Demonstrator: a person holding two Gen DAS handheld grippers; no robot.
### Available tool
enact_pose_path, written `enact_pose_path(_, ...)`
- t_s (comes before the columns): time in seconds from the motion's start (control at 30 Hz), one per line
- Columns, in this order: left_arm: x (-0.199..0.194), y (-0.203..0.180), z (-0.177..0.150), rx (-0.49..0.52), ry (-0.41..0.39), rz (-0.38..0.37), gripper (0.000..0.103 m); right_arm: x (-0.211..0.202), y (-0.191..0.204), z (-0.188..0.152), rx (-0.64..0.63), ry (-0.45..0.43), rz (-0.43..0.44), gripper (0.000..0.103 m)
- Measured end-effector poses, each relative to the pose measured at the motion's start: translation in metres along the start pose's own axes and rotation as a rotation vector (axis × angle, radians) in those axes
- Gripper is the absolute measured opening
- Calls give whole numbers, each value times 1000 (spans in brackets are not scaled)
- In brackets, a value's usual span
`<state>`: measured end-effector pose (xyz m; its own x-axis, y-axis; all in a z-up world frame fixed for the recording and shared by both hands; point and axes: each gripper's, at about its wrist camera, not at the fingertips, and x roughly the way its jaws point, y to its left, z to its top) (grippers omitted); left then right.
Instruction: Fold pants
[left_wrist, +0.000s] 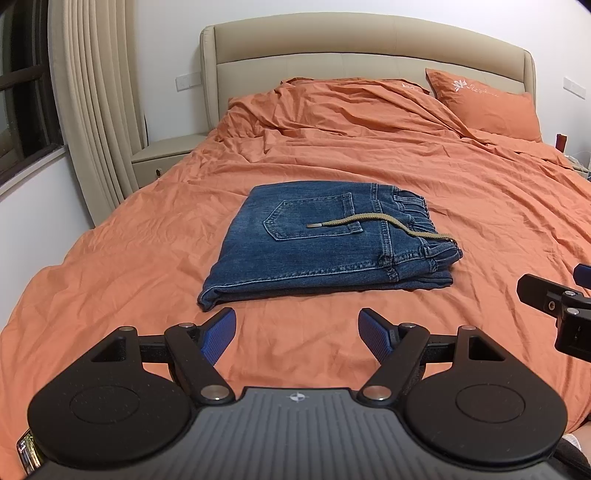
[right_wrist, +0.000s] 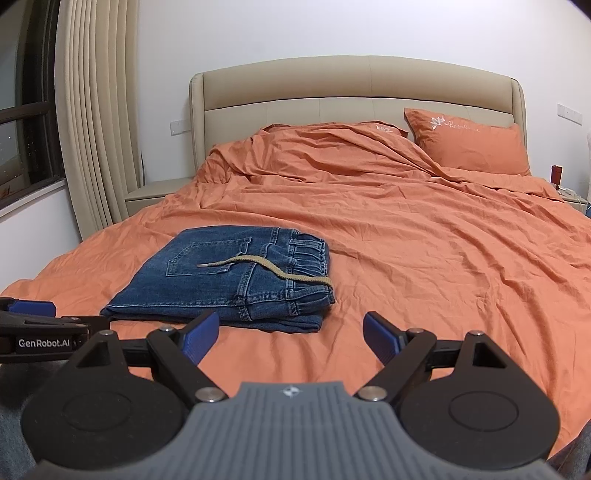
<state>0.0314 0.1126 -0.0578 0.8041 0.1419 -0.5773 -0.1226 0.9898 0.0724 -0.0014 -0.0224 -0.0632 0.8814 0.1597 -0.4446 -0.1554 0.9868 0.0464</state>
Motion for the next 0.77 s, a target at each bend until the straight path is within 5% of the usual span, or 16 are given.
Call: enact_pose_path(0.77, -1, 4, 1, 17, -7, -7, 89, 1, -1, 0, 19, 14, 8, 82)
